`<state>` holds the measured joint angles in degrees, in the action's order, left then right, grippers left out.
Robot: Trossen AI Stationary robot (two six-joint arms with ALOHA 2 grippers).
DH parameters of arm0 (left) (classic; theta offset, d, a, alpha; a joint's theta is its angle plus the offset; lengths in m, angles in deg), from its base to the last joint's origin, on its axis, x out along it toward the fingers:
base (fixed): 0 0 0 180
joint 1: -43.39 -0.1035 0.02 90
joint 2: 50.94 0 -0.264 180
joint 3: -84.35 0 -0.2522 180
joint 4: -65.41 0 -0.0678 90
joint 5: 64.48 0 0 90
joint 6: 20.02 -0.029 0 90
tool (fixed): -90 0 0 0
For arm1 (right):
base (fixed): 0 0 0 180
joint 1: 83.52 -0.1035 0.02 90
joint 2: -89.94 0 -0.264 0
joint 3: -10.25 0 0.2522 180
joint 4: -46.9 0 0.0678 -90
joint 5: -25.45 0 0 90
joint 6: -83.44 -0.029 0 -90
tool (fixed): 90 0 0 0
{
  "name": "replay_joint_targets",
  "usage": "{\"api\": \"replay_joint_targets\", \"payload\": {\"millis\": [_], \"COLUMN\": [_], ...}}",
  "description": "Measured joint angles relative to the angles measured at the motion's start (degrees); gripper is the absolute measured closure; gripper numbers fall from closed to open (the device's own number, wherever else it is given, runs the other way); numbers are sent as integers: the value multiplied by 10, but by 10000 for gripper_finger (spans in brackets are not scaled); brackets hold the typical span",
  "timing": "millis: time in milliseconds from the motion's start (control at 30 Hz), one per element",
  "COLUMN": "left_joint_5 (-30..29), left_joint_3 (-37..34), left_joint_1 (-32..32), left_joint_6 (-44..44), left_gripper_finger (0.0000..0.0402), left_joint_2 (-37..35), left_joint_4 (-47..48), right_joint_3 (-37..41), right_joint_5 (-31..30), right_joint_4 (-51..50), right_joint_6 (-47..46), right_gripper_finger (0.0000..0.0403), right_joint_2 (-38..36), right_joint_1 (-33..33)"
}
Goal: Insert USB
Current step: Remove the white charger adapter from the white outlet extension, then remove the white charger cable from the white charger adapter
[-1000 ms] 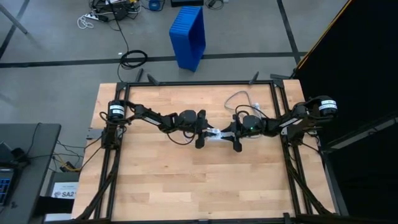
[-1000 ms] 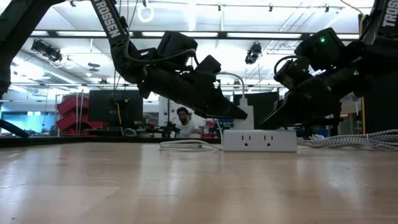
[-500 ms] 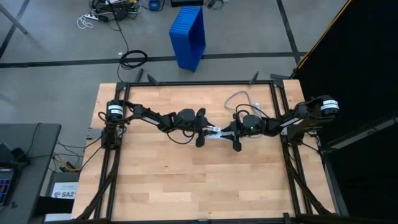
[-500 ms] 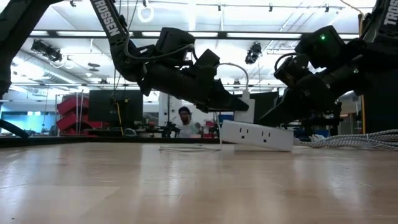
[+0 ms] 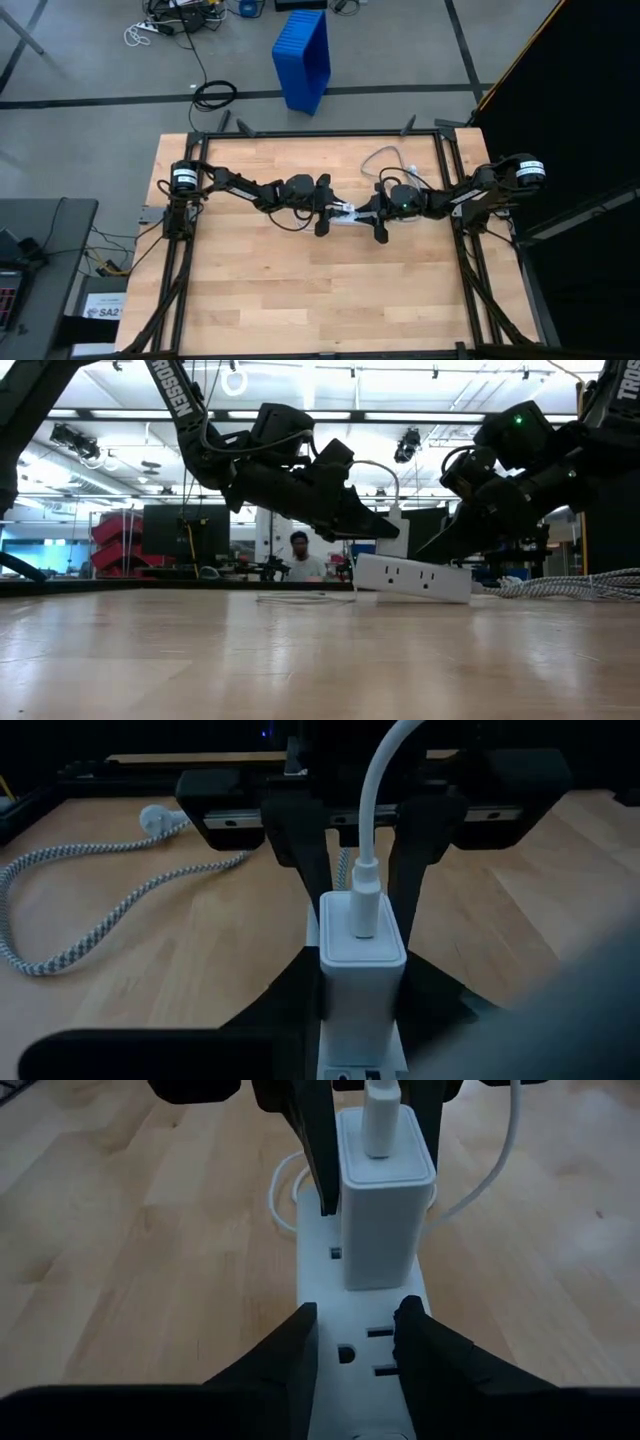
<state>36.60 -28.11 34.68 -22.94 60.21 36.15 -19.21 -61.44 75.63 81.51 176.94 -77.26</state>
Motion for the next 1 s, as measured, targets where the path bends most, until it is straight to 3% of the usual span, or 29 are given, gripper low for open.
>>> {"api": "replay_joint_targets", "payload": {"millis": [267, 567, 1000], "left_joint_5": [-2, 22, 18], "left_joint_3": [0, 5, -14], "left_joint_1": [-3, -5, -11], "left_joint_6": [2, 20, 21], "left_gripper_finger": [329, 329, 329], "left_joint_2": [-2, -12, -3], "left_joint_4": [20, -86, -67], "right_joint_3": [0, 0, 3], "right_joint_5": [1, 0, 0], "right_joint_4": [-2, -22, 14], "right_joint_6": [-1, -11, 15], "right_gripper_finger": [302, 303, 298], "right_joint_2": [0, 1, 1], "right_joint_1": [2, 6, 7]}}
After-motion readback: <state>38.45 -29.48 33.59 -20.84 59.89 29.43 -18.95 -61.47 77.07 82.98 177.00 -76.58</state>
